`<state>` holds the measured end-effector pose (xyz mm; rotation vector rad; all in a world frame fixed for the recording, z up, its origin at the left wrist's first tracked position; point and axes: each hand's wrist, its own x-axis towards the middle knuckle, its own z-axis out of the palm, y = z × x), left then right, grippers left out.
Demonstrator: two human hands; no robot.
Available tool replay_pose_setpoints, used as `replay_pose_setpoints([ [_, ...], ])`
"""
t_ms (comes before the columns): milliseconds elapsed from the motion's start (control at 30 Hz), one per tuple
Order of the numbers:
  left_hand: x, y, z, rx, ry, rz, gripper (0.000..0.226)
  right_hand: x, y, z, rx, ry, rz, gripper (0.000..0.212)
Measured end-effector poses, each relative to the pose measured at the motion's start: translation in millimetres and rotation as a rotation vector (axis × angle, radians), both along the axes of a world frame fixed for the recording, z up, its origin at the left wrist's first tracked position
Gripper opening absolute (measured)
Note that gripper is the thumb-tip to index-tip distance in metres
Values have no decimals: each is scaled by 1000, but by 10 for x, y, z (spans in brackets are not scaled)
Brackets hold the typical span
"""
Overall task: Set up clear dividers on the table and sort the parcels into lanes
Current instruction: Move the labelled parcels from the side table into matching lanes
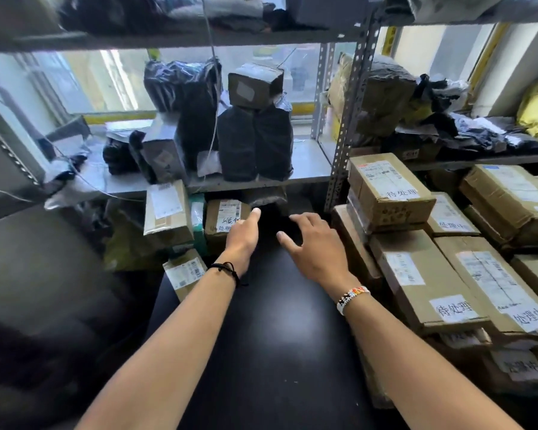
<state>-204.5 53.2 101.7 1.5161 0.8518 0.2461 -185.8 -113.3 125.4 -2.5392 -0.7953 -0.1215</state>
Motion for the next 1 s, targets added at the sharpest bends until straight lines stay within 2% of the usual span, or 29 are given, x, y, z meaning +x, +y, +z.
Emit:
replay_pose_setpoints([
  [200, -432, 611, -129, 162, 0, 235, 38, -198, 848, -228, 72, 238, 138, 64],
  [334, -716, 1269, -285, 334, 27, 396, 32, -276, 1594, -444, 126, 443, 218, 65],
  [434, -819, 1795, -372, 355, 36, 448, 42, -208, 2150, -571, 281, 682, 170, 65],
  [500, -813, 2172, -439, 306, 96, 450, 57, -144, 2525, -623, 400, 858, 88, 72],
  [567, -758, 2537, -530, 130, 99, 415, 60, -87, 2881, -707, 488, 999, 17, 76],
  [634, -720, 2754, -601, -62, 59, 370, 41, -53, 3110, -806, 540, 1098, -40, 76],
  [700, -719, 2885, -699, -103, 51, 341, 21, -35, 3251, -935, 523, 1149, -64, 72],
  [767, -728, 2974, -835, -108, 31, 329, 11, -28, 3339, -1057, 537, 1219, -62, 66],
  [901, -823, 2952, -960, -235, -22, 293, 25, -59, 3309, -1206, 635, 1274, -64, 49],
  [1001, -980, 2890, -996, -316, -137, 313, 38, -113, 3180, -1270, 655, 1275, -10, 51],
])
